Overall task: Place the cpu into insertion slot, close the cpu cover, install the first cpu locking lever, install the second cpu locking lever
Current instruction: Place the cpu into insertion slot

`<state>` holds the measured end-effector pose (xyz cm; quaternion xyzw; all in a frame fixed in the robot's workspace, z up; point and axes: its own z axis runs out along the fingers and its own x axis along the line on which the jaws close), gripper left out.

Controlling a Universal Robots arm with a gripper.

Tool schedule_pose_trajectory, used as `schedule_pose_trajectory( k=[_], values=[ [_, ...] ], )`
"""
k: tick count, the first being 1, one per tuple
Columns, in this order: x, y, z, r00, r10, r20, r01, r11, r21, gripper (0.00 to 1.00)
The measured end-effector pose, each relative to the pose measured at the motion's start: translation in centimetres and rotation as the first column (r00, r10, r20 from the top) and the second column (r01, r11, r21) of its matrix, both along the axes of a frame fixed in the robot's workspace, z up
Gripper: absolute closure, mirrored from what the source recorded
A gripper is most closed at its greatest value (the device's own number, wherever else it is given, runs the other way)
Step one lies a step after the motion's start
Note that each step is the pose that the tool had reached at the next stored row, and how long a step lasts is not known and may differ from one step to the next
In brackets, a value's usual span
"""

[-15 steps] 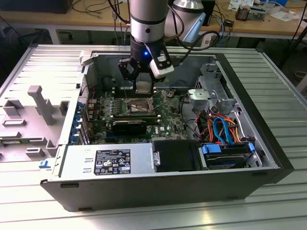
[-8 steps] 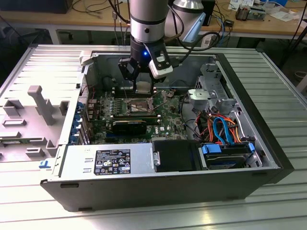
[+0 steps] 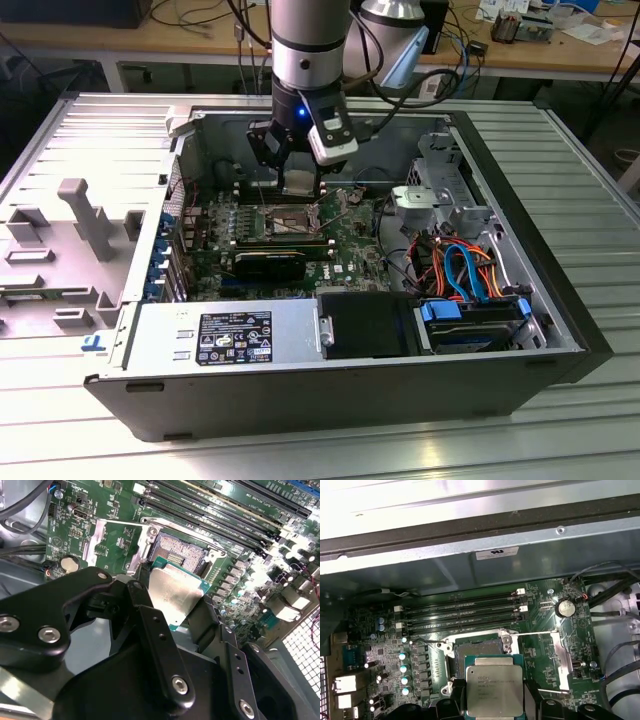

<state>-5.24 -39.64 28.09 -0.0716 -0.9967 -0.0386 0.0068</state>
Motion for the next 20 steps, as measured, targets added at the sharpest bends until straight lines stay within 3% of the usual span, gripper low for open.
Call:
schedule_pose_trajectory(
  k=[12,20],
  values=[
    [0.00,0.00,-0.08,0.9988,-0.049,0.0000,0.049,0.9988,-0.0001,0.45],
    [0.00,0.00,-0.17,0.9954,-0.096,0.0000,0.096,0.9954,0.0000,0.45]
  ],
)
